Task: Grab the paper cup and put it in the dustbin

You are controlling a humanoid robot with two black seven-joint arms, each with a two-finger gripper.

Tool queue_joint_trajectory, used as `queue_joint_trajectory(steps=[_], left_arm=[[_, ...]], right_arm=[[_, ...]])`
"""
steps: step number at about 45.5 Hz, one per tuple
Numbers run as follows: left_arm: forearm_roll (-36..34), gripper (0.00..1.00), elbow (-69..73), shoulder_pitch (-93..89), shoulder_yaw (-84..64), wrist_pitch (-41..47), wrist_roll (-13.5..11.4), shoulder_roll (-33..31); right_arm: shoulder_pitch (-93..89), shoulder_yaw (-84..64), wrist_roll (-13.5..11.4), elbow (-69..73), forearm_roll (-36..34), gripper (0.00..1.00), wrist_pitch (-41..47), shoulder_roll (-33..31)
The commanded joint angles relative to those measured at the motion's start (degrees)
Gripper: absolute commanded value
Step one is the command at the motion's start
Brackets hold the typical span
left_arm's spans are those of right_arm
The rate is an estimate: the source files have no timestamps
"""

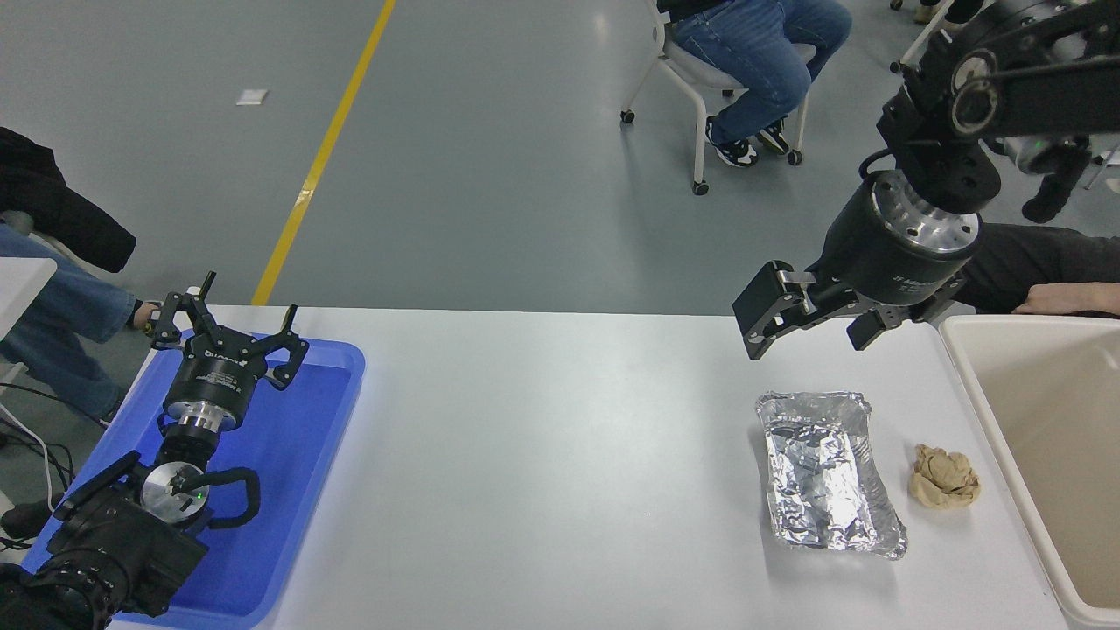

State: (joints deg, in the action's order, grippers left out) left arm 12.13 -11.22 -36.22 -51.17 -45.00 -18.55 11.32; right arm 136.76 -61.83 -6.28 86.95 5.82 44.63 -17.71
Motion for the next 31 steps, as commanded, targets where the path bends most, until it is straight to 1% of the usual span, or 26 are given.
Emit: queue_joint_trajectory(steps=[1, 9, 21, 31], left_arm=[[0.0, 1.0, -0.11, 0.01, 0.02, 0.0, 0.0, 0.01], [0.0, 1.0, -0.12, 0.01, 0.02, 0.0, 0.0, 0.01], [0.0, 1.0, -0.11, 0.01, 0.02, 0.0, 0.0, 0.01], [0.0, 1.0, -0.12, 0.01, 0.02, 0.0, 0.0, -0.07]], right_arm=[[3.43, -1.62, -0.05, 1.73, -0.64, 1.0, 0.37, -0.13], [3.61, -4.96, -0.14, 1.82, 1.03, 1.0, 0.37, -0.31], [3.17, -8.04, -0.14, 1.74, 6.04, 1.0, 0.37, -3.03], [3.17, -8.83, -0.23, 1.82, 6.57, 1.0, 0.37, -3.82]])
